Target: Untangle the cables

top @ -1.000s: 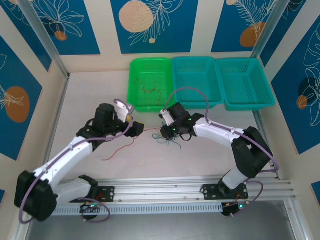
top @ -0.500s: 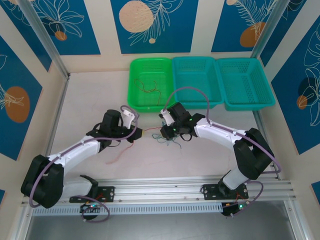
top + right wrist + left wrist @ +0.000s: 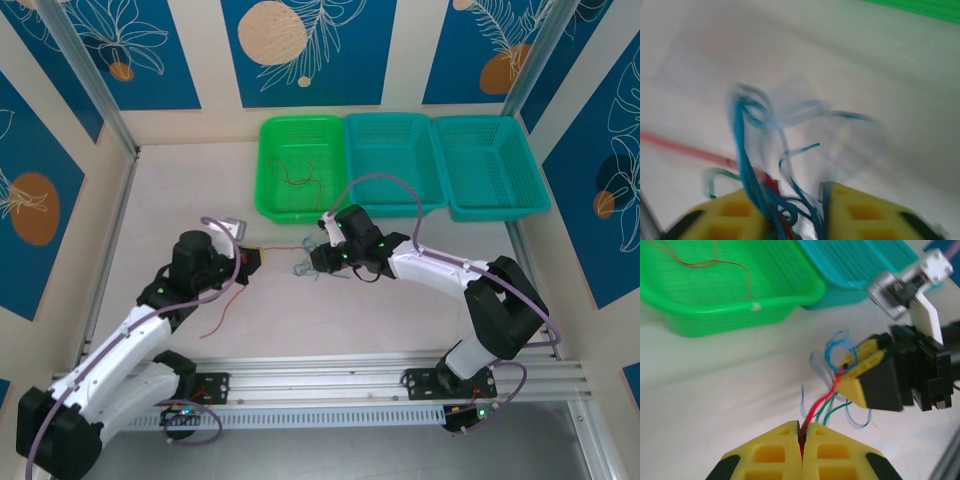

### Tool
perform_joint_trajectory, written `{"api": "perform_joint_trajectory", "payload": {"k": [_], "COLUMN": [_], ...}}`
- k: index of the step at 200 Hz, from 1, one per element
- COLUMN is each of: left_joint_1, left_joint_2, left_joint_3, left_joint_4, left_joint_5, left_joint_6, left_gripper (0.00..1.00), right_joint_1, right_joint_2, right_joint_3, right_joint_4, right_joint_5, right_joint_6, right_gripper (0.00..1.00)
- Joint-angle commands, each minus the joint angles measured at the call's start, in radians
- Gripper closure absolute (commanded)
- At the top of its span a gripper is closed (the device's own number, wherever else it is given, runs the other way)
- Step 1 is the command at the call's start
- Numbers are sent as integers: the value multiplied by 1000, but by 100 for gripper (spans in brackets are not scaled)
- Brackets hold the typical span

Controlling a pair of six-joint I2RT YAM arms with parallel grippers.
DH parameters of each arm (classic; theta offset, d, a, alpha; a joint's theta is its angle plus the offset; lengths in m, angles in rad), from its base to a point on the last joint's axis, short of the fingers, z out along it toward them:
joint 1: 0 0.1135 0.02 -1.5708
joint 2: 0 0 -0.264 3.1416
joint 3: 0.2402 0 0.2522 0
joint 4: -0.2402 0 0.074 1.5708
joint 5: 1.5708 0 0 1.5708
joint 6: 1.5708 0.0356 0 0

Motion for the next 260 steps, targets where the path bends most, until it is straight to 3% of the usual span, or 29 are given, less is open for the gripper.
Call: {"api": "perform_joint_trajectory", "payload": {"k": [1, 26, 50, 79, 103, 120, 142, 164, 189, 245, 260], "left_joint_1": [78, 82, 82, 103, 137, 139, 140, 164, 209, 274, 280], "left_joint_2": [-55, -49, -39, -43, -55, -58, -68, -74, -68, -46, -49], "left_joint_3": [56, 51, 55, 88, 90, 77, 67, 97, 155, 160, 144], "left_joint_4": [-89, -74, -63, -165, -202, -176, -146, -231, -374, -420, -389], "left_joint_5": [-195, -169, -174, -306, -324, -286, -274, -371, -513, -529, -479], "left_joint_6": [-49, -69, -91, -97, -116, -126, -132, -148, -173, -188, -181], "left_gripper": [100, 100, 100, 100, 100, 100, 100, 100, 100, 100, 100], "right_joint_1": [-86, -94, -98, -158, -208, -201, -233, -315, -385, -557, -579], "right_joint_2": [27, 22, 17, -10, -65, -84, -97, -129, -218, -320, -347], "right_joint_3": [-86, -104, -118, -162, -217, -216, -234, -279, -338, -427, -438], "right_joint_4": [-225, -211, -208, -214, -181, -187, -172, -138, -128, -122, -103], "right_joint_5": [229, 210, 215, 195, 140, 133, 103, 45, 113, 100, 71], "right_joint_6": [60, 66, 65, 122, 149, 149, 199, 260, 330, 415, 382], "right_gripper": [62, 70, 86, 84, 84, 88, 100, 100, 100, 100, 100]}}
